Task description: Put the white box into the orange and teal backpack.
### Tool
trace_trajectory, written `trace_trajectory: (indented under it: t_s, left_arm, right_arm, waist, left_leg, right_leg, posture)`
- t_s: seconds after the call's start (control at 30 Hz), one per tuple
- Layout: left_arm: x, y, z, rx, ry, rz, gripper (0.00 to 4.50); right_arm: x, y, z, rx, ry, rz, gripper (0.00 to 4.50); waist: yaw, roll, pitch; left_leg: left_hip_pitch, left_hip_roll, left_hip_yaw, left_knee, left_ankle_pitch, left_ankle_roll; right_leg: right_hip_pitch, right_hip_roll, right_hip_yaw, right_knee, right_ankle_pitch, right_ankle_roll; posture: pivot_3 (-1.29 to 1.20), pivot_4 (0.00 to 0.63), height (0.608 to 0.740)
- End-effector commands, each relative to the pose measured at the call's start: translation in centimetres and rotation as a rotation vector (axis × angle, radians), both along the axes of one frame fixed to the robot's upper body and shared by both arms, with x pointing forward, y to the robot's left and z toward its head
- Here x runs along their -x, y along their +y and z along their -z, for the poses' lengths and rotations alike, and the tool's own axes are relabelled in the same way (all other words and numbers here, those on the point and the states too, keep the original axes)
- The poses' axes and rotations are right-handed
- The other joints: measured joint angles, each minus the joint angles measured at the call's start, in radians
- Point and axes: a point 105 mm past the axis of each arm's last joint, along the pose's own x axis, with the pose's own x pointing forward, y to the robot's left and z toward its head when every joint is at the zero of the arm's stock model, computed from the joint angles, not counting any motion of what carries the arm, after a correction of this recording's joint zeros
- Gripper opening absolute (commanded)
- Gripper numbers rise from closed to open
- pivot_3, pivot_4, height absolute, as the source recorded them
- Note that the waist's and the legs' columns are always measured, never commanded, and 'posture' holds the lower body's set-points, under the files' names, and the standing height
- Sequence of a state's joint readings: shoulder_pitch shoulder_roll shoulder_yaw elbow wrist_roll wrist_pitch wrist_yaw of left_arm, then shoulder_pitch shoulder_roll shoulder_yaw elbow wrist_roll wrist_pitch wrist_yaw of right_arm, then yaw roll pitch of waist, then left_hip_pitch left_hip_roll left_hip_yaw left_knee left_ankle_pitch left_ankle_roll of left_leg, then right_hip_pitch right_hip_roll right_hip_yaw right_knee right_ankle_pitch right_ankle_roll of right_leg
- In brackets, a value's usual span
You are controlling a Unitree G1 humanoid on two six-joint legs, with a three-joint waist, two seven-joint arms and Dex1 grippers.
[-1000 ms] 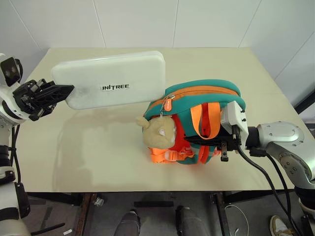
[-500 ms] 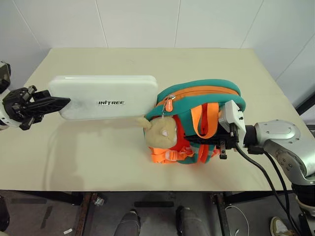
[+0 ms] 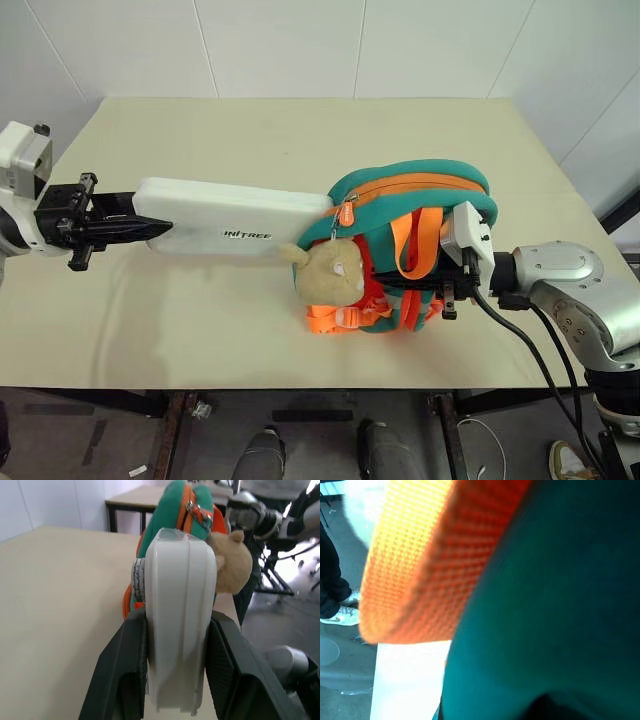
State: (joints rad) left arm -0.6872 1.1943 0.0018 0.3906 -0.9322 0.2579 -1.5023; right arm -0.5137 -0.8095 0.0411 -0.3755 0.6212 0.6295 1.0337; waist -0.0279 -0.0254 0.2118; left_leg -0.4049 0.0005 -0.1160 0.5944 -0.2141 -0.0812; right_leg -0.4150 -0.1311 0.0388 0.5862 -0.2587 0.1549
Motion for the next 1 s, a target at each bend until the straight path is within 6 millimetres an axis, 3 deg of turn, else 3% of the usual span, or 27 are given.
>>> trace_trajectory:
  t_s: [0.03,0.37,0.5,0.67,0.77,0.87,1.0]
  left_arm:
    - [1.1,-1.3,-0.6,-0.110,-0.070,0.148,1.24]
    - [-0.7,-3.5,-0.6,-0.351,-0.187,0.160,1.24]
    - [-1.3,-5.3,-2.6,-0.233,-0.192,0.146,1.24]
    - [-0.5,-7.0,-2.2,-0.237,-0.087,0.195,1.24]
    - [-0.4,-7.1,-2.0,-0.260,-0.072,0.189,1.24]
    - [0.3,-7.4,-3.2,-0.187,-0.067,0.230,1.24]
    - [0.5,-5.4,-3.6,-0.196,-0.068,0.165,1.24]
  right_arm:
    - [0.0,0.2,0.1,0.011,-0.006,-0.001,0.00]
    - [-0.2,0.1,0.0,0.012,-0.009,0.006,0.00]
    - [-0.2,0.0,0.0,0.014,-0.009,0.008,0.00]
    - [-0.3,0.2,0.0,0.011,-0.012,0.002,0.00]
    - [-0.2,0.2,0.0,0.009,-0.013,0.000,0.00]
    - [-0.2,0.2,0.1,0.010,-0.013,-0.001,0.00]
    - [-0.1,0.1,0.1,0.008,-0.015,0.000,0.00]
  waist:
    - [0.000,0.000,0.000]
    - [0.001,0.000,0.000]
    - [0.006,0.000,0.000]
    - [0.003,0.000,0.000]
    - [0.003,0.000,0.000]
    - [0.003,0.000,0.000]
    - [0.000,0.000,0.000]
  left_leg:
    - [0.000,0.000,0.000,0.000,0.000,0.000]
    - [0.000,0.000,0.000,0.001,0.000,0.000]
    - [0.000,0.000,0.000,0.002,0.000,0.000]
    - [0.000,0.000,0.000,0.003,0.000,0.000]
    - [0.000,0.000,0.000,0.003,0.000,0.000]
    - [0.000,0.000,0.000,0.003,0.000,0.001]
    - [0.000,0.000,0.000,0.003,0.000,0.001]
  right_leg:
    - [0.000,0.000,0.000,0.000,0.000,0.000]
    - [0.001,0.000,0.000,0.001,0.003,0.005]
    - [0.001,0.000,0.000,0.002,0.003,0.006]
    - [0.002,0.000,0.000,0.001,0.003,0.007]
    - [0.001,0.000,0.000,0.003,0.005,0.012]
    - [0.002,0.000,0.000,0.003,0.005,0.013]
    - [0.001,0.000,0.000,0.003,0.005,0.013]
  posture:
    - [0.00,0.150,0.740]
    - [0.00,0.150,0.740]
    - [0.00,0.150,0.740]
    - [0.00,0.150,0.740]
    - [0.00,0.150,0.740]
    - [0.00,0.150,0.740]
    - [0.00,0.150,0.740]
